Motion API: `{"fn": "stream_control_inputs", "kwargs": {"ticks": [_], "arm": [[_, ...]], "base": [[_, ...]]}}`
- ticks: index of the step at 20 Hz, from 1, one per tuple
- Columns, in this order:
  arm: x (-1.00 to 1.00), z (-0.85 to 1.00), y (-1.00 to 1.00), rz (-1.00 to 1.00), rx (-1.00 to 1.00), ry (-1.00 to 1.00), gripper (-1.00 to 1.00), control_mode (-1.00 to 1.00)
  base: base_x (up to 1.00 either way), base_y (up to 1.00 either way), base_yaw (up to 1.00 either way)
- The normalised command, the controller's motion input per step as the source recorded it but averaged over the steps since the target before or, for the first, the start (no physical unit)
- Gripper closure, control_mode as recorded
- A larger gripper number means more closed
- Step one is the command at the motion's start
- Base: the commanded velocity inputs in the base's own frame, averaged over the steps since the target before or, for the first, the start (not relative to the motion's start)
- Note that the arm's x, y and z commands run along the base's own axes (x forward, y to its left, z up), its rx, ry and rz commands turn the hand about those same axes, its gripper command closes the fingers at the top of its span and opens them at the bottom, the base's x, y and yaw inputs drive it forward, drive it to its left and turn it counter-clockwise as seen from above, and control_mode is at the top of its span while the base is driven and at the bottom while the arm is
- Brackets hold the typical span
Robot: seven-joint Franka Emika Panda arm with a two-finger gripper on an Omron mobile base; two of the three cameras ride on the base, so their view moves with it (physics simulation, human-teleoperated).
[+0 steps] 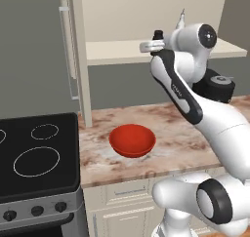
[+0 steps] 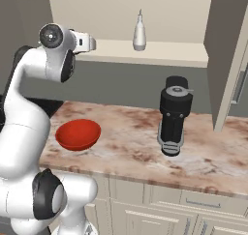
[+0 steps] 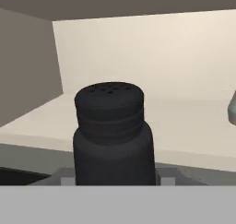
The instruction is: Retrieve the bottle and the shaker from the cabinet and place them next to the mixing bowl on the counter. Then add garlic from the fridge to the mixing bowl.
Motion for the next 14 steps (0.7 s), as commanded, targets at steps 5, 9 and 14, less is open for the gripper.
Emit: {"fn": "stream_control_inputs", "kwargs": {"ticks": [5, 9, 14], "arm": [[-0.66, -0.12, -0.03, 0.01, -0.05, 0.15, 1.00, -1.00], [-1.00, -0.29, -0.31, 0.06, 0.00, -0.04, 1.00, -1.00], [-0.75, -0.56, -0.42, 0.11, 0.00, -0.01, 1.00, -1.00]], "base": [[0.00, 0.00, 0.00], [0.00, 0.00, 0.00], [0.00, 0.00, 0.00]]}}
